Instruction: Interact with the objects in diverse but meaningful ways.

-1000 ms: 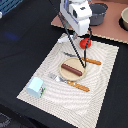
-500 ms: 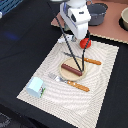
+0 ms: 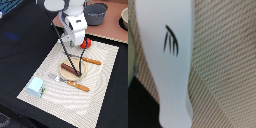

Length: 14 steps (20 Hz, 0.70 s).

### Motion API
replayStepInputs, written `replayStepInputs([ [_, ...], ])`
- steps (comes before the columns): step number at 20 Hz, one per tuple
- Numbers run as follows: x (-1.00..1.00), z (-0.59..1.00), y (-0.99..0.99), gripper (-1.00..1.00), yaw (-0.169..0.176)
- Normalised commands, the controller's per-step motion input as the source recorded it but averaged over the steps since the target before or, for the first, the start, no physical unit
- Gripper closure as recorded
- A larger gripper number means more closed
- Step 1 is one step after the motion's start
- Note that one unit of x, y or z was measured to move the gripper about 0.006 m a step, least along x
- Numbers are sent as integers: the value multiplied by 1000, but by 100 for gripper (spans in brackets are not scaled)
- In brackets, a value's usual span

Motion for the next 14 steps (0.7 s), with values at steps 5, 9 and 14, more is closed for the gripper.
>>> replayStepInputs([
  [5, -27, -274, 0, 100, 0],
  [9, -19, -233, 0, 100, 1],
  [14, -232, 319, 154, 100, 39],
])
